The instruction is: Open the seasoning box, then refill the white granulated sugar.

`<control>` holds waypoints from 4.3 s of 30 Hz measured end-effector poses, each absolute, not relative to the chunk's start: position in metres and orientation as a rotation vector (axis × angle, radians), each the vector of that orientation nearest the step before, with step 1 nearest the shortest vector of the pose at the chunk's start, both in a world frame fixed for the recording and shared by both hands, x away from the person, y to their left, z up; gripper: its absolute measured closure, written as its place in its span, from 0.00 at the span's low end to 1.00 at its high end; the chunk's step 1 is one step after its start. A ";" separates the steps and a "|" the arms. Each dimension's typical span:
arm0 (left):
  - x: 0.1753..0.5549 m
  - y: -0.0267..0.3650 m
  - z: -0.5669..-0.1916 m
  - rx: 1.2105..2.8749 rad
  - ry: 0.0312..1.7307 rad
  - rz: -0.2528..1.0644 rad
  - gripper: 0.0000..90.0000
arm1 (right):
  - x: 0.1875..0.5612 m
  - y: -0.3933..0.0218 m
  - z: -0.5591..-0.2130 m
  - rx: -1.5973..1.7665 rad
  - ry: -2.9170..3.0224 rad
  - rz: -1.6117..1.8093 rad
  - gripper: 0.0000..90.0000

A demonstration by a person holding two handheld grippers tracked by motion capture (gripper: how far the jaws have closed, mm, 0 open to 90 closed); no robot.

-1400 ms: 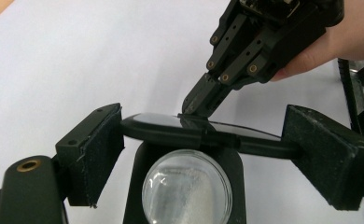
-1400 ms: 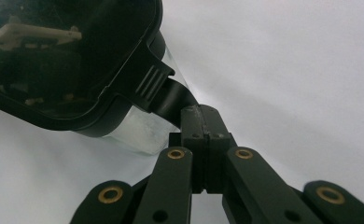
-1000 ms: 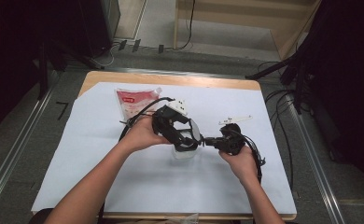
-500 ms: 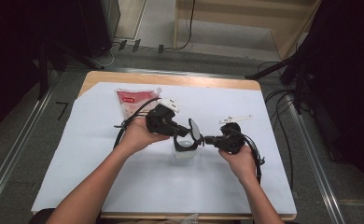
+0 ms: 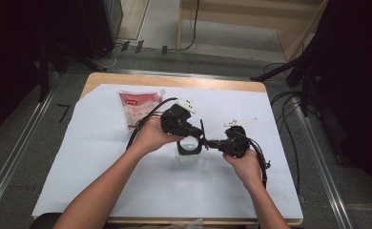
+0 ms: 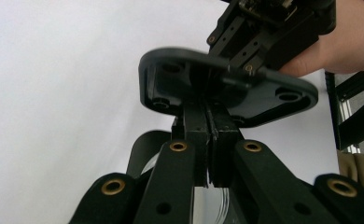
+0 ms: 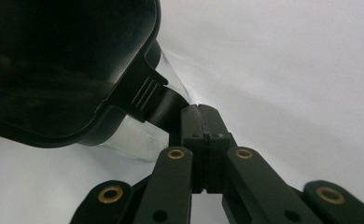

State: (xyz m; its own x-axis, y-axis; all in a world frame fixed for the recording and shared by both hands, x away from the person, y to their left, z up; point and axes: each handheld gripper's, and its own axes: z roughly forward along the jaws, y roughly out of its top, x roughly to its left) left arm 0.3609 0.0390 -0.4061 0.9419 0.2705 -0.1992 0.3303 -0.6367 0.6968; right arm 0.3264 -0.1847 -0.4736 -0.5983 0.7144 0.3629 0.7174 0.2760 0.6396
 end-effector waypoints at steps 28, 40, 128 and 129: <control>0.357 0.060 -0.400 2.274 0.473 -0.194 0.72 | 0.318 -0.190 -0.468 -1.346 -2.573 -1.267 0.88; 0.342 0.098 -0.398 2.296 0.518 -0.098 0.56 | 0.297 -0.204 -0.457 -1.356 -2.558 -1.344 0.69; 0.390 0.222 -0.406 2.122 0.917 0.092 0.67 | 0.255 -0.165 -0.450 -0.913 -2.702 -1.352 0.54; 0.389 0.221 -0.407 2.118 0.918 0.085 0.72 | 0.254 -0.163 -0.450 -0.906 -2.697 -1.344 0.55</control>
State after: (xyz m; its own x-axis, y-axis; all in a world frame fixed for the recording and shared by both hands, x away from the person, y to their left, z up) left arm 0.3889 0.2214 -0.4067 0.7334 0.6372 -0.2369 0.5825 -0.4093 0.7022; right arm 0.2539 -0.1629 -0.4497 -0.8340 0.4958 0.2421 0.4919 0.4693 0.7334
